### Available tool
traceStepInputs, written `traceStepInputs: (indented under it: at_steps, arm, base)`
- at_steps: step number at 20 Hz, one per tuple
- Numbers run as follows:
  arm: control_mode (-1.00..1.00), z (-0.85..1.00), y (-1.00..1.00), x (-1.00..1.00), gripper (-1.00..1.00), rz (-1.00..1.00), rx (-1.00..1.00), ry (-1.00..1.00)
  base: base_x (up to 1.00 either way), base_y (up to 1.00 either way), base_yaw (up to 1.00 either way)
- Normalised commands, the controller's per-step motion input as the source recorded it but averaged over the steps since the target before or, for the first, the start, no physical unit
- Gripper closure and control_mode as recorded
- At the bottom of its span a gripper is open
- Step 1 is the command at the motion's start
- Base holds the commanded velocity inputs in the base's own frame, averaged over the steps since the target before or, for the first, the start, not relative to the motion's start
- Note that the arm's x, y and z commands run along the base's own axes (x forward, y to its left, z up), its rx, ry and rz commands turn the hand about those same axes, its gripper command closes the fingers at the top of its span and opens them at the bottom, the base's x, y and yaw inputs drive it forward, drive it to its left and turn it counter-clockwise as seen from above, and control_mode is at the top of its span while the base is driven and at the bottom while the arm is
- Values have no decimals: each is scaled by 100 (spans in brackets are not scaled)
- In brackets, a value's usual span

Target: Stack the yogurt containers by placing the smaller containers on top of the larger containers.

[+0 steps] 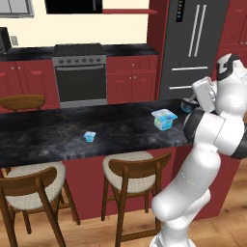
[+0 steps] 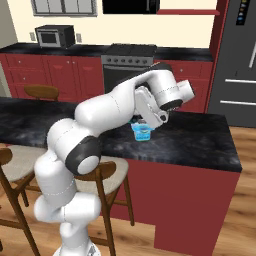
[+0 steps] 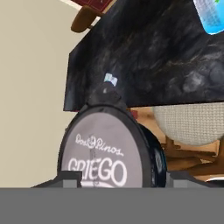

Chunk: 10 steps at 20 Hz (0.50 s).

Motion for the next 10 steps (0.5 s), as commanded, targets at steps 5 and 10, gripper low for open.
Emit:
traceStepInputs:
  at_steps: [5,10]
  arm:
    - [-100,-11,2,6,100,1,-10,-7]
    - [-100,0,5,9,100,-1,-1,-7]
  base:
    - [0,0,0]
    - [0,0,0]
